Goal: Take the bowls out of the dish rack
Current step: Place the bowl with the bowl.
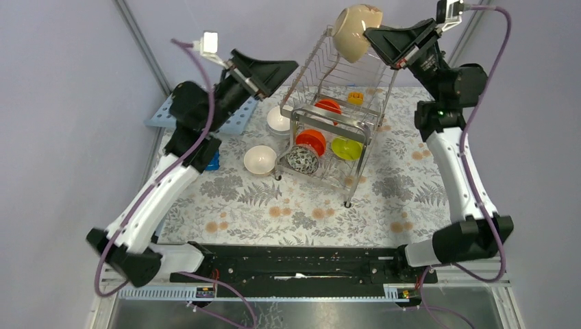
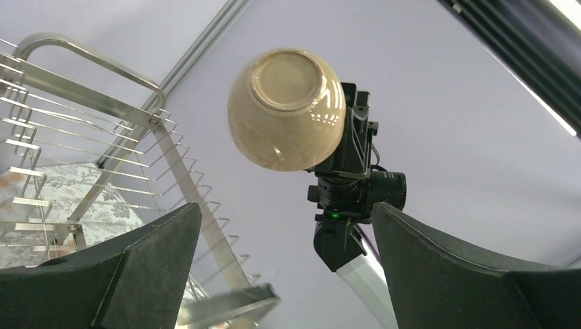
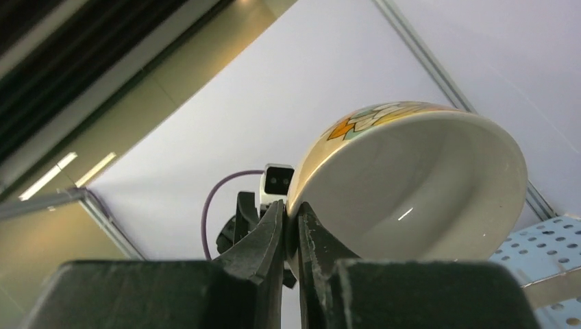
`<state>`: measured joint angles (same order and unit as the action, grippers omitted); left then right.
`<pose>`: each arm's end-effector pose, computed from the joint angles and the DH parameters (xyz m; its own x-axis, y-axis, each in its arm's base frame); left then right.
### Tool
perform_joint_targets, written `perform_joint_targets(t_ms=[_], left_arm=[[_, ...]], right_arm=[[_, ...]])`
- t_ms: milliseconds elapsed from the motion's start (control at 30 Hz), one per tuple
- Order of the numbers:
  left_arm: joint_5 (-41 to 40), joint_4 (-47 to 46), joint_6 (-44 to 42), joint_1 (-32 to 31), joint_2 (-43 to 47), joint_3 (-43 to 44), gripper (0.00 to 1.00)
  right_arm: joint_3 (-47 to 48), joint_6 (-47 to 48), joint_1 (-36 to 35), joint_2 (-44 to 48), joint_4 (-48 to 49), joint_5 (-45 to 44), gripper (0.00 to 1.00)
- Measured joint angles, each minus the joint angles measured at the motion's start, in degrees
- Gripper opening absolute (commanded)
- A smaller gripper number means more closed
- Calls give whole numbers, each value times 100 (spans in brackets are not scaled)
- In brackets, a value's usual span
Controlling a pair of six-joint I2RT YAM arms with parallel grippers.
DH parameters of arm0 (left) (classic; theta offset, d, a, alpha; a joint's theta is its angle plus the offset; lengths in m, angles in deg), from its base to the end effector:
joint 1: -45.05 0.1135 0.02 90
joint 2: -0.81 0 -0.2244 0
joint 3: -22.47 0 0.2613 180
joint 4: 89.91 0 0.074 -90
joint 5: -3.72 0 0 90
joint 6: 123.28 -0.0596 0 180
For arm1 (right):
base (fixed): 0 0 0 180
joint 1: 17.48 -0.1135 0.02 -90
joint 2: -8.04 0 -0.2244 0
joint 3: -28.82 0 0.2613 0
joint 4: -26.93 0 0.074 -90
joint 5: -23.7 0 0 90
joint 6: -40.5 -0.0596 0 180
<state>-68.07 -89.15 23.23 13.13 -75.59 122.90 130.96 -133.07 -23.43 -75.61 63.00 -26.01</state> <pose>0.2668 -0.1881 0.4896 -0.4371 -0.6611 -0.6099 0.6913 0.1869 -0.6980 0.3066 0.0707 0.5167 -0.3584 0.7247 -0.5885 -0.8559 -0.0033 0.5172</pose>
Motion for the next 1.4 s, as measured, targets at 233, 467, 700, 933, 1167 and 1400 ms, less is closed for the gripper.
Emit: perform_joint_targets(t_ms=[233,467,700,933,1167,1400], left_arm=[[-697,413,55,0,1635,-1178,99],[-1021,1788,0,0,2806,-2201,99],[-1259,3132,-210,0,3593,-2820,99],[-1438,3908,-278,0,4225,-3458,99],[-1563,4260,-378,0,4358,-3670,99],[-1792,4612,-684,0,4277,-3672,99]], right_arm=[[0,1276,-391,1473,-1624,413,0],[262,3174,-857,3226,-4197,651,0],[391,3882,-933,3847,-5132,879,0],[-573,3899,-938,3930,-5390,1043,0],[-1742,4098,-938,4645,-5995,1180,0],[-2682,4221,-949,5219,-6277,1408,0]])
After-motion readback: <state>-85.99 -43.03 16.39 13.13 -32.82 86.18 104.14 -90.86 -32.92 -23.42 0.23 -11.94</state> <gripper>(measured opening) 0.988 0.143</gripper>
